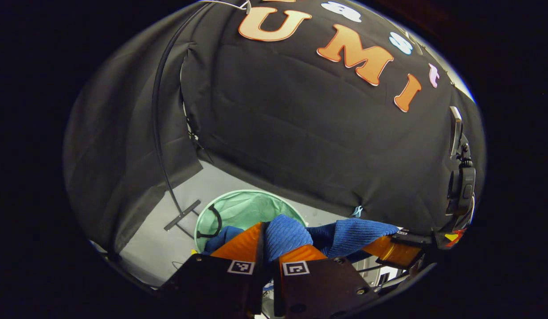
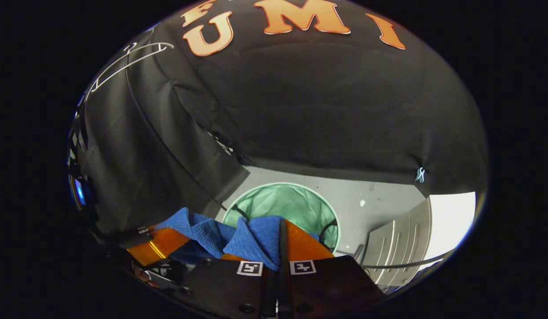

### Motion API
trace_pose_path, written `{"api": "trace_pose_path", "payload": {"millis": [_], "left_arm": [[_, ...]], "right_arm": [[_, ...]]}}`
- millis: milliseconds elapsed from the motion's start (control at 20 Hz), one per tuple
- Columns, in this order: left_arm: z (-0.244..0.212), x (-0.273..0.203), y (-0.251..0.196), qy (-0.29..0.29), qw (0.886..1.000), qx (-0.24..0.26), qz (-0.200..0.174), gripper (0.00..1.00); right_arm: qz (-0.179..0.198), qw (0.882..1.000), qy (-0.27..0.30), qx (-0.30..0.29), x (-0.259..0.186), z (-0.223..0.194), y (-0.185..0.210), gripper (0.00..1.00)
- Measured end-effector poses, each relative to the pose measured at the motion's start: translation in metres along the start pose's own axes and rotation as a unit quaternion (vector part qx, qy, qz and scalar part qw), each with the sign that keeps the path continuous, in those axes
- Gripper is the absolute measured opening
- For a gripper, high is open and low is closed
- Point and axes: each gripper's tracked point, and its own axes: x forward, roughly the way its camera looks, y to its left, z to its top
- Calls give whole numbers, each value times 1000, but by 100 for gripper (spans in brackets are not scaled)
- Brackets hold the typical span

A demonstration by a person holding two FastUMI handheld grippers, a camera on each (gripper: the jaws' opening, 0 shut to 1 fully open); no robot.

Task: Grasp the clothes on the hanger with both hands and then place them into the laundry hamper below.

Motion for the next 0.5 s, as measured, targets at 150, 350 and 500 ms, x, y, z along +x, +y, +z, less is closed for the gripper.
{"api": "trace_pose_path", "payload": {"millis": [150, 350, 500], "left_arm": [[-20, 8, 9, 23, 1000, -2, 13, 23], [-30, 3, 11, 41, 999, -8, 15, 54], [-27, 6, 17, 40, 999, -6, 32, 82]], "right_arm": [[-19, 999, 27, -2, 4, -7, -7, 9], [-15, 998, 59, 10, 6, -20, 0, 19], [-18, 999, 49, 12, 7, -20, -1, 61]]}}
